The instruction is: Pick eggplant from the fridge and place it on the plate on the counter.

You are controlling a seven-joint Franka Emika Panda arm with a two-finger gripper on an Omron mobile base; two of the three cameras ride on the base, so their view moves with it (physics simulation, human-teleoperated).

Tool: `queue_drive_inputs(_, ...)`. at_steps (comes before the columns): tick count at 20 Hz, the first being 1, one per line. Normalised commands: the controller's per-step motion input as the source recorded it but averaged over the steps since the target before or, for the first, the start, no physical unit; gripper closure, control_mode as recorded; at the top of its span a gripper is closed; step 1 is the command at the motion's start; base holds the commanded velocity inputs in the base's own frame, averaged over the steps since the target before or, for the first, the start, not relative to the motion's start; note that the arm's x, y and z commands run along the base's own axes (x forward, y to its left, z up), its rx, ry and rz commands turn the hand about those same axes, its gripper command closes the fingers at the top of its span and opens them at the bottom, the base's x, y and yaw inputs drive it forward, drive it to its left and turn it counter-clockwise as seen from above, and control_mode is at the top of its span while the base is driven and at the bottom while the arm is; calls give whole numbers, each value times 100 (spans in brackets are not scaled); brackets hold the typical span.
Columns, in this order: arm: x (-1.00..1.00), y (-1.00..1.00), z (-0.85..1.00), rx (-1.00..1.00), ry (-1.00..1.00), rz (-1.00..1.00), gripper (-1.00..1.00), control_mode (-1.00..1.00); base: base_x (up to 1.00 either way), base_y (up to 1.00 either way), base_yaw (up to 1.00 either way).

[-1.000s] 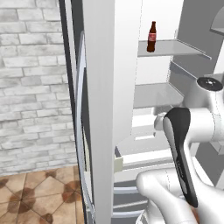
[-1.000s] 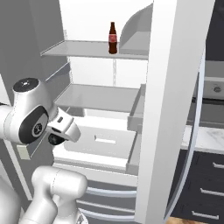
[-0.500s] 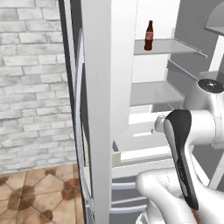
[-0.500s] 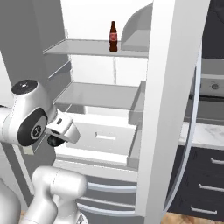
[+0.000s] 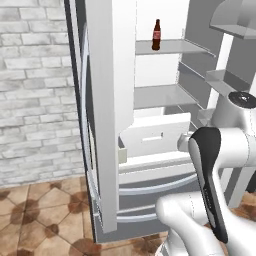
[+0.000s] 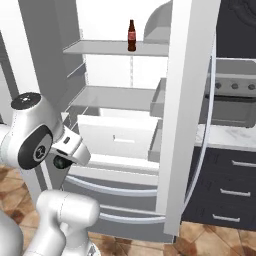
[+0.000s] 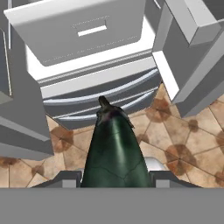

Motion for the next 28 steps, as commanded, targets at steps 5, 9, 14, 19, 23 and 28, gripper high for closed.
queue_drive_inputs(5, 0, 0, 0, 0, 0, 0, 100, 100, -59, -28, -7)
queue_drive_inputs(9, 0, 0, 0, 0, 0, 0, 100, 100, -92, -31, -4)
queue_drive_inputs(14, 0, 0, 0, 0, 0, 0, 100, 100, -83, 14, -17)
queue_drive_inputs(19, 0, 0, 0, 0, 0, 0, 100, 100, -3, 62, -52)
queue_drive_inputs(23, 0, 0, 0, 0, 0, 0, 100, 100, 0, 92, -54)
queue_drive_inputs(28, 0, 0, 0, 0, 0, 0, 100, 100, -34, 44, -39)
